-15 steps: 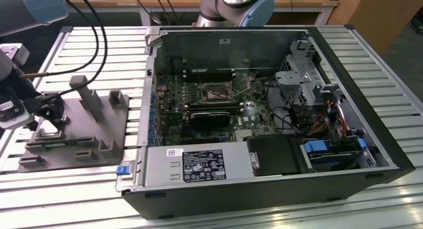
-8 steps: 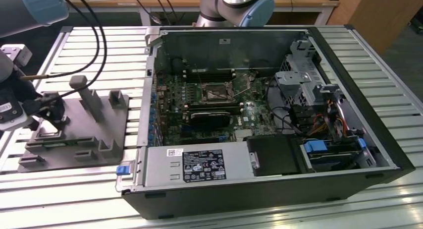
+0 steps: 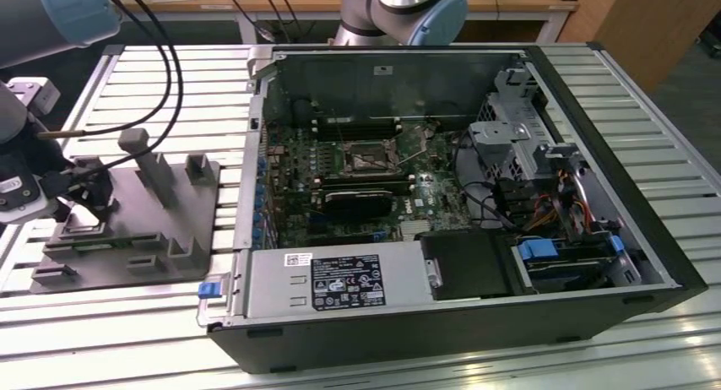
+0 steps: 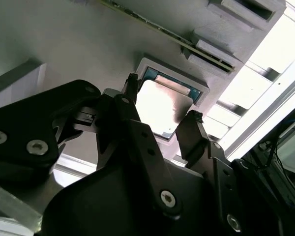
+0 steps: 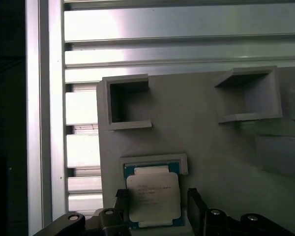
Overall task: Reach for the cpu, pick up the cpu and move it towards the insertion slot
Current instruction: 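Pick up the cpu and move it towards the insertion slot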
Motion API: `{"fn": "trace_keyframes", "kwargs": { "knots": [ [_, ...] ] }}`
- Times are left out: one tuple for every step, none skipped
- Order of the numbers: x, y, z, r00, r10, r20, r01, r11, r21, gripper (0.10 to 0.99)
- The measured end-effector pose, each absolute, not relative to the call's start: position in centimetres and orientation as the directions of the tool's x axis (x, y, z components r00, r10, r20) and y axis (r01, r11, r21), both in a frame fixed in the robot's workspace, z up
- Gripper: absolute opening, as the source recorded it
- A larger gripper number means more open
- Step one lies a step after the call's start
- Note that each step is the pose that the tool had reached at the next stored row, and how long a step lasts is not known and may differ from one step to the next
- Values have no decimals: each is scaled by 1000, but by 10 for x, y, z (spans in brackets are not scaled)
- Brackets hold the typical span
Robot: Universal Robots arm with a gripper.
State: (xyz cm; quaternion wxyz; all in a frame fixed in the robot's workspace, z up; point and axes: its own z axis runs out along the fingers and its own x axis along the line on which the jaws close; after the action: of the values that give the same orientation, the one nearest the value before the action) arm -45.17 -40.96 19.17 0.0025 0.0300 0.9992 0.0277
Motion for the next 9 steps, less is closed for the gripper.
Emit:
{"fn": "trace_keyframes", "kwargs": {
  "knots": [
    [-452, -410, 192, -998, 60, -3, 60, 997, 55, 588],
    [-452, -410, 192, -998, 60, -3, 60, 997, 55, 588],
    [-452, -409, 192, -998, 60, -3, 60, 997, 55, 588],
    [-452, -409, 191, -998, 60, -3, 60, 997, 55, 588],
    [-452, -409, 191, -998, 60, -3, 60, 997, 55, 588],
    [-452, -409, 191, -998, 60, -3, 60, 997, 55, 588],
    [-452, -409, 191, -998, 60, -3, 60, 997, 55, 600],
    [-452, -409, 191, -998, 60, -3, 60, 997, 55, 600],
    [-452, -409, 191, -998, 60, -3, 60, 997, 55, 663]
  ]
}}
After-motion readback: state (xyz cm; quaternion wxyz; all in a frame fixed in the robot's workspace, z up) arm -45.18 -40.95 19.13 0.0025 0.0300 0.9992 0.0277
